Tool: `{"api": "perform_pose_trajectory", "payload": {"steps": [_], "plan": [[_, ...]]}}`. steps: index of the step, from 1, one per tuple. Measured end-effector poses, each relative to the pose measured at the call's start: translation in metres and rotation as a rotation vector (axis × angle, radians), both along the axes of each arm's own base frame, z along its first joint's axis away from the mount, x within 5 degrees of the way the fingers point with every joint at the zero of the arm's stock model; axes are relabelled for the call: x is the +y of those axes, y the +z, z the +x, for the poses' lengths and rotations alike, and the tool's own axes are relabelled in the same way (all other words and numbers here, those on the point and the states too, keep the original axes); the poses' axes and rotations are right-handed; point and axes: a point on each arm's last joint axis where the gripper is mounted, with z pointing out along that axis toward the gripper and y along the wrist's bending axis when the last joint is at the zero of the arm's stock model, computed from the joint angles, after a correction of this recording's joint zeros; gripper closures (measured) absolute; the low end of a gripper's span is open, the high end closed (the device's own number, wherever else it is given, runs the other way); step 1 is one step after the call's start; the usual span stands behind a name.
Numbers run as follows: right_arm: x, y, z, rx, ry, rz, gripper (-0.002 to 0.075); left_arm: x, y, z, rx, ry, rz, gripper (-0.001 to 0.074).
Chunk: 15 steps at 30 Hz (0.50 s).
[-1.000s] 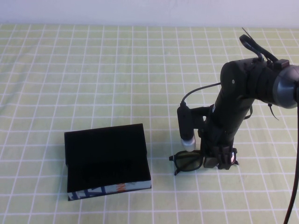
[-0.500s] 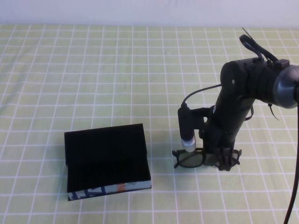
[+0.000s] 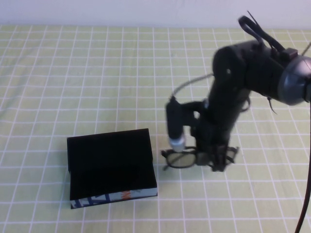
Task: Return glasses to glasses case
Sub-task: Place the glasses in the glasses case
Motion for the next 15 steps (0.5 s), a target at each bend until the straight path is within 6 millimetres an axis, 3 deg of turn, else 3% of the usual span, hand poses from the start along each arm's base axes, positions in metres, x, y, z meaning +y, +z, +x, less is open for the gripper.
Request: {"api": "perform_pose_trajectory", "payload": {"steps": [6, 15], "plan": [[0.065, 0.043, -0.027, -0.112, 0.123, 0.094, 0.0657, 0.000, 0.000, 0.000, 0.000, 0.000, 0.000, 0.0737], [0.142, 0.030, -0.051, -0.137, 0.220, 0.105, 0.0657, 0.000, 0.000, 0.000, 0.000, 0.000, 0.000, 0.0737]]}}
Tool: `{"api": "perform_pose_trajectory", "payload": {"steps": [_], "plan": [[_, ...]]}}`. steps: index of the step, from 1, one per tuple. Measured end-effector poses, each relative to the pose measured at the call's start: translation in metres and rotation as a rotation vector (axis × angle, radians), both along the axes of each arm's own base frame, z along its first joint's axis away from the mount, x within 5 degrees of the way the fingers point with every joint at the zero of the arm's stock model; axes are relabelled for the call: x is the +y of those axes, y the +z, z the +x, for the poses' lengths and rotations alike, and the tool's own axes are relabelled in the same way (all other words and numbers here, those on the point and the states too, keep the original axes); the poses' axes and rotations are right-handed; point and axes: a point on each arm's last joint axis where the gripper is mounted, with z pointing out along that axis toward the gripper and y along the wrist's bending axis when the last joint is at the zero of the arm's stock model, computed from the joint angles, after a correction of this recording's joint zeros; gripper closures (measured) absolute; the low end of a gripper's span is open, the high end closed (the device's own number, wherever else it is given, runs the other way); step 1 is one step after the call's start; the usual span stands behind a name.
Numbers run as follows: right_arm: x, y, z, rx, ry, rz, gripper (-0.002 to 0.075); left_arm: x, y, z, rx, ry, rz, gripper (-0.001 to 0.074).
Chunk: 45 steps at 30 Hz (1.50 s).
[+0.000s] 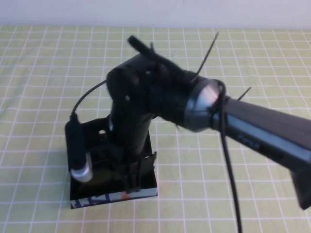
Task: Return glasses to glasses case
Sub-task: Place the glasses in the glasses case
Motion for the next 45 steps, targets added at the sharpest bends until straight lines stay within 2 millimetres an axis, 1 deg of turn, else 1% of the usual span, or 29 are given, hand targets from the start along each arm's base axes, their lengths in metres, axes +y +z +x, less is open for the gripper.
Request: {"api": "perform_pose_trajectory", "payload": {"steps": [4, 8, 14, 20, 27, 36, 38, 39, 43, 45], "plan": [[0.017, -0.007, -0.003, -0.004, 0.011, 0.004, 0.0657, 0.000, 0.000, 0.000, 0.000, 0.000, 0.000, 0.0737], [0.024, -0.017, 0.000, -0.001, 0.000, -0.011, 0.0657, 0.000, 0.000, 0.000, 0.000, 0.000, 0.000, 0.0737], [0.026, -0.035, 0.004, 0.009, -0.024, -0.055, 0.0657, 0.000, 0.000, 0.000, 0.000, 0.000, 0.000, 0.0737], [0.027, -0.040, 0.005, 0.015, -0.032, -0.064, 0.0657, 0.000, 0.000, 0.000, 0.000, 0.000, 0.000, 0.0737], [0.028, -0.053, 0.007, 0.032, -0.037, -0.086, 0.0657, 0.000, 0.000, 0.000, 0.000, 0.000, 0.000, 0.0737], [0.026, -0.054, 0.010, 0.044, -0.050, -0.083, 0.0655, 0.000, 0.000, 0.000, 0.000, 0.000, 0.000, 0.0737], [0.027, -0.055, 0.010, 0.051, -0.051, -0.080, 0.0631, 0.000, 0.000, 0.000, 0.000, 0.000, 0.000, 0.0737], [0.027, -0.055, 0.010, 0.053, -0.051, -0.079, 0.0606, 0.000, 0.000, 0.000, 0.000, 0.000, 0.000, 0.0737], [0.026, -0.055, 0.011, 0.049, -0.052, -0.081, 0.0463, 0.000, 0.000, 0.000, 0.000, 0.000, 0.000, 0.0737], [0.026, -0.055, 0.011, 0.043, -0.054, -0.084, 0.0407, 0.000, 0.000, 0.000, 0.000, 0.000, 0.000, 0.0737]]}}
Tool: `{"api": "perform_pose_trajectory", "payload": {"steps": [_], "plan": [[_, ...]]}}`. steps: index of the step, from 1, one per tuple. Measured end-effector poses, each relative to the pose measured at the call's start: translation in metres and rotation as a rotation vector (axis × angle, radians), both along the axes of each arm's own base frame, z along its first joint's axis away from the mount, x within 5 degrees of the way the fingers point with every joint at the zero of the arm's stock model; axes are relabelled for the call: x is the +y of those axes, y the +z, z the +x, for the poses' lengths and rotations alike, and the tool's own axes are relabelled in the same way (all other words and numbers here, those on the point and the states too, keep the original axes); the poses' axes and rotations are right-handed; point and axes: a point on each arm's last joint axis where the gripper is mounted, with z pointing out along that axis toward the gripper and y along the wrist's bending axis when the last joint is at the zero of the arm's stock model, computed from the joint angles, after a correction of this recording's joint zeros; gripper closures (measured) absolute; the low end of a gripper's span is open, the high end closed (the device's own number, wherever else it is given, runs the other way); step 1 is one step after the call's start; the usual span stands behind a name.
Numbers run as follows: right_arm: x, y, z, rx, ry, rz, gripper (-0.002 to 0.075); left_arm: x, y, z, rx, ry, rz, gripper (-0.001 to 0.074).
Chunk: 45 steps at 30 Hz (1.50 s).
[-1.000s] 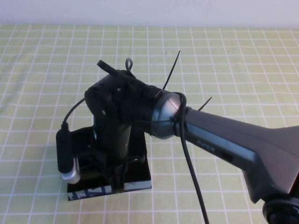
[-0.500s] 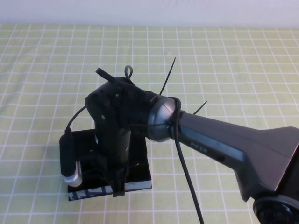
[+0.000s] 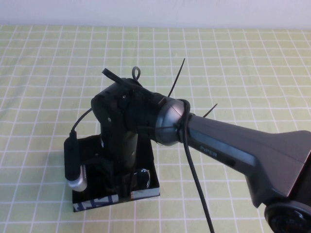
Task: Return glasses to glasses case
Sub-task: Place the glasses in the glasses case, then close the glasses case
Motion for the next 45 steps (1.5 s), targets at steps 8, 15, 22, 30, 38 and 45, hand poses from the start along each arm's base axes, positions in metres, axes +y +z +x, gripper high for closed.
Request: {"api": "perform_pose_trajectory", "payload": {"steps": [8, 15, 22, 30, 38, 45], "plan": [[-0.005, 0.022, -0.001, -0.041, -0.004, 0.028, 0.0363, 0.000, 0.000, 0.000, 0.000, 0.000, 0.000, 0.0737], [-0.024, 0.060, 0.007, -0.178, -0.211, 0.024, 0.0435, 0.000, 0.000, 0.000, 0.000, 0.000, 0.000, 0.0737], [-0.049, 0.079, 0.027, -0.225, -0.348, 0.040, 0.0706, 0.000, 0.000, 0.000, 0.000, 0.000, 0.000, 0.0737], [-0.094, 0.087, 0.067, -0.009, -0.565, 0.192, 0.0737, 0.000, 0.000, 0.000, -0.002, -0.003, 0.014, 0.0737], [-0.141, 0.097, 0.103, 0.218, -0.769, 0.406, 0.0737, 0.000, 0.010, 0.003, -0.119, -0.006, 0.038, 0.0737], [-0.152, 0.101, 0.110, 0.286, -0.829, 0.473, 0.0737, -0.001, 0.032, 0.004, -0.342, -0.001, -0.103, 0.0737]]}}
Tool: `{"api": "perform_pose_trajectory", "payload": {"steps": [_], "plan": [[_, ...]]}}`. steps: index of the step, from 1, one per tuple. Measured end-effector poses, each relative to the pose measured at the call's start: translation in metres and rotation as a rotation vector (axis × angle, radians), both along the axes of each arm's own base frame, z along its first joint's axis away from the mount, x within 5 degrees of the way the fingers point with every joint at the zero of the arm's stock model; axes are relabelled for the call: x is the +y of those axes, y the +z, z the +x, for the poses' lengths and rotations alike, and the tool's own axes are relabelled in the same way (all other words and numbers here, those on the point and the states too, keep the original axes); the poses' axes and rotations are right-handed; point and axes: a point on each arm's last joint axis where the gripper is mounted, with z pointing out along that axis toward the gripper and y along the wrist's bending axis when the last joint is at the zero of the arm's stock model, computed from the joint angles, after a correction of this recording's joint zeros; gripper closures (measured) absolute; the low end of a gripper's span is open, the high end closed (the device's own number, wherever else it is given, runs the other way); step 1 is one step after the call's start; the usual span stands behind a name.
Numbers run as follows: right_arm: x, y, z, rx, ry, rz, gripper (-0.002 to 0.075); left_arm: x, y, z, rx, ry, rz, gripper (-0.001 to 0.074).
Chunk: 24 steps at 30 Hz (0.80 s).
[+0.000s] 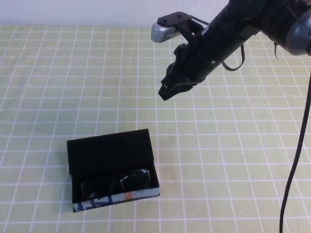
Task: Return glasses to glasses case
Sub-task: Close the glasses case
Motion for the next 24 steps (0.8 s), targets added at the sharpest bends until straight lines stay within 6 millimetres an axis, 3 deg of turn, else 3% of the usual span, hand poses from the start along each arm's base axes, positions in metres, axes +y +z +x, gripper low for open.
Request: {"api": "perform_pose_trajectory", "payload": {"steps": [5, 9, 16, 21, 24], "plan": [[0.000, 0.000, 0.000, 0.011, -0.011, 0.007, 0.0737, 0.000, 0.003, 0.000, 0.003, -0.014, -0.247, 0.0737], [0.001, 0.000, 0.000, 0.045, -0.055, 0.014, 0.0737, -0.001, 0.012, 0.004, 0.204, 0.007, -0.368, 0.0737], [0.001, 0.000, 0.000, 0.083, -0.106, 0.020, 0.0737, -0.014, 0.038, 0.035, 0.709, 0.009, -0.263, 0.0737], [0.001, 0.000, 0.000, 0.084, -0.108, 0.021, 0.0737, -0.042, 0.023, 0.060, 0.994, -0.266, -0.176, 0.0737], [0.001, 0.000, 0.000, 0.086, -0.109, 0.022, 0.0737, -0.056, 0.010, 0.074, 1.067, -0.405, -0.178, 0.0737]]}}
